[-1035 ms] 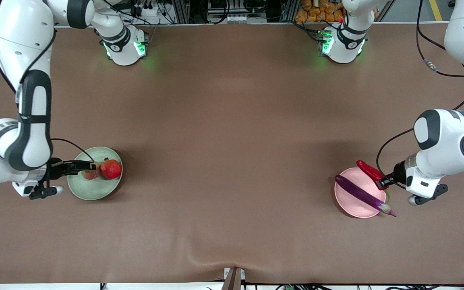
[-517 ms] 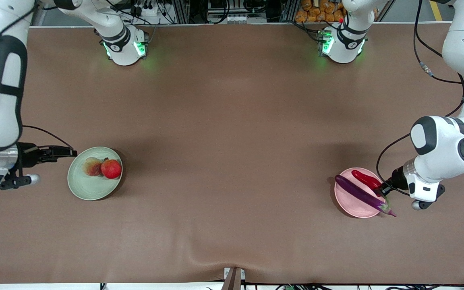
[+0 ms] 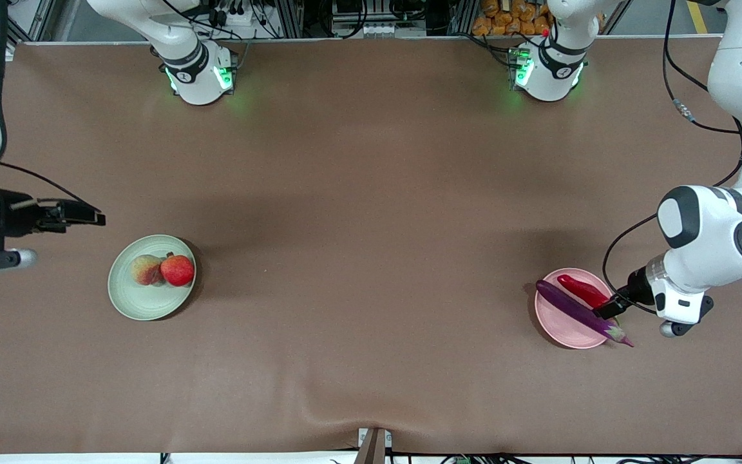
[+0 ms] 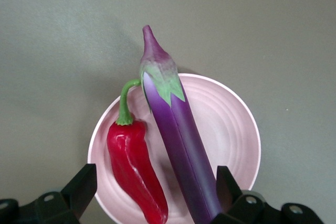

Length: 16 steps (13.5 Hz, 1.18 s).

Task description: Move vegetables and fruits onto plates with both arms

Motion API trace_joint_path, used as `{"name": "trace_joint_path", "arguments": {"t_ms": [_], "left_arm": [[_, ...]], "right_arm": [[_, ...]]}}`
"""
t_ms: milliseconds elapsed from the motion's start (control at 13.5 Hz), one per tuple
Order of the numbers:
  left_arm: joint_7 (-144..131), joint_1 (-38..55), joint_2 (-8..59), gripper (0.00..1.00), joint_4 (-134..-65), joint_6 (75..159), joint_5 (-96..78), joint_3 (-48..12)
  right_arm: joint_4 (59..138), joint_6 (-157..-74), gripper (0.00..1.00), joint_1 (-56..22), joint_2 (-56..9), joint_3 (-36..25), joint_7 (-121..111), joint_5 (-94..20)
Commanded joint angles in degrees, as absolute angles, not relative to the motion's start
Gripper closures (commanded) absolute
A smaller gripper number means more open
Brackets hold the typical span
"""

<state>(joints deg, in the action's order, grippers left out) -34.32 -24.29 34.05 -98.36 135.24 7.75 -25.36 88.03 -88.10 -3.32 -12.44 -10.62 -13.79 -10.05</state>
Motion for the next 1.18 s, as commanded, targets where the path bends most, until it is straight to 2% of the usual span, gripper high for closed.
{"name": "trace_joint_path", "arguments": {"t_ms": [0,370,591,1109], "left_arm": [[-28.08,-24.43,27.79,0.00,-96.87,129.22,7.65,-25.58],[-17.93,-24.43,19.62,0.00,-85.10,110.34,6.86,-29.70],[-16.18,-24.52,17.15,0.00,-78.41,99.26,2.40,-33.12],[-16.08,-24.70,7.58,0.00,-78.48,90.98,4.31,-33.22]], "right_arm": [[90.18,-87.45,0.00,4.55,-4.42,-1.25,-11.78,-3.10],[89.21,-79.20,0.00,4.22,1.39,-1.23,-0.62,-1.58],[89.21,-78.58,0.00,3.78,3.16,-2.63,-1.23,-1.58],[89.21,-79.19,0.00,3.43,4.31,-2.72,-0.18,-1.84]]}}
